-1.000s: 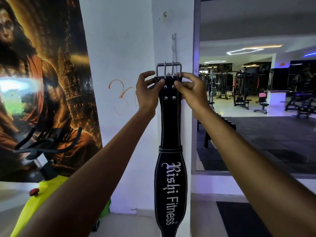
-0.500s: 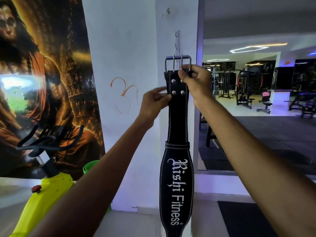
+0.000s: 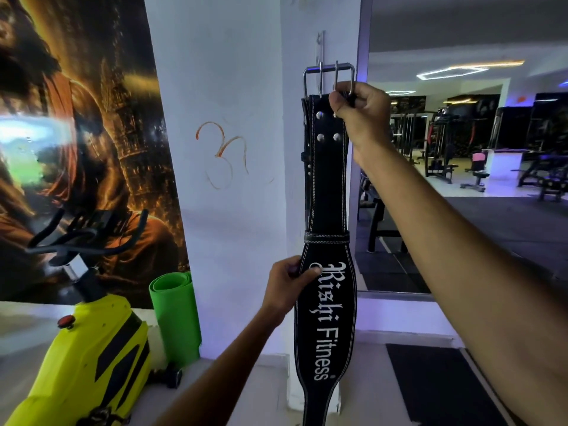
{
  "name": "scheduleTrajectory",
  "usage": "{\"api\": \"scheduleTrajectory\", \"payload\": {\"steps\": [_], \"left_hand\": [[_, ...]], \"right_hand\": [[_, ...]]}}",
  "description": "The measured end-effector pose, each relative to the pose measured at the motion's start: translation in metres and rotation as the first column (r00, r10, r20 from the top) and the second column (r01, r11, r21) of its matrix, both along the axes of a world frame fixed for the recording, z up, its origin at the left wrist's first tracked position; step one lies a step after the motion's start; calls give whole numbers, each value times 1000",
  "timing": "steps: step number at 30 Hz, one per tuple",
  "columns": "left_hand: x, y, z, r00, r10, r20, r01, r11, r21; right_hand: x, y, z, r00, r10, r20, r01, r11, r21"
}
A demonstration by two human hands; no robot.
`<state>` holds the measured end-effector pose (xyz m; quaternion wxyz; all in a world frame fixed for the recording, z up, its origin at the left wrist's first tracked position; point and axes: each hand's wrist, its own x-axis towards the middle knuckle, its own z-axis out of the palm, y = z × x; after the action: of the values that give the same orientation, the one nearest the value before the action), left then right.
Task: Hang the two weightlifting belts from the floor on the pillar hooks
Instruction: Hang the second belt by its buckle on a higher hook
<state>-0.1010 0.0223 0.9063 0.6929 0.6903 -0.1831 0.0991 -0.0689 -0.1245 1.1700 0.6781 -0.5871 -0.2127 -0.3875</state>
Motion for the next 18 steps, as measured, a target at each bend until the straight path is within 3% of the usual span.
{"api": "scheduleTrajectory", "payload": {"steps": [8, 15, 18], "left_hand": [[-8, 11, -75, 990, -5, -142, 25, 990, 137], [9, 7, -1, 999, 22, -28, -22, 1000, -4], [11, 6, 6, 1000, 18, -15, -18, 1000, -10]], "right_hand": [[0, -4, -7, 999, -34, -25, 34, 999, 13], [-1, -3, -13, 998, -19, -53, 19, 1000, 8], [-3, -2, -15, 998, -13, -56, 14, 1000, 11]]}}
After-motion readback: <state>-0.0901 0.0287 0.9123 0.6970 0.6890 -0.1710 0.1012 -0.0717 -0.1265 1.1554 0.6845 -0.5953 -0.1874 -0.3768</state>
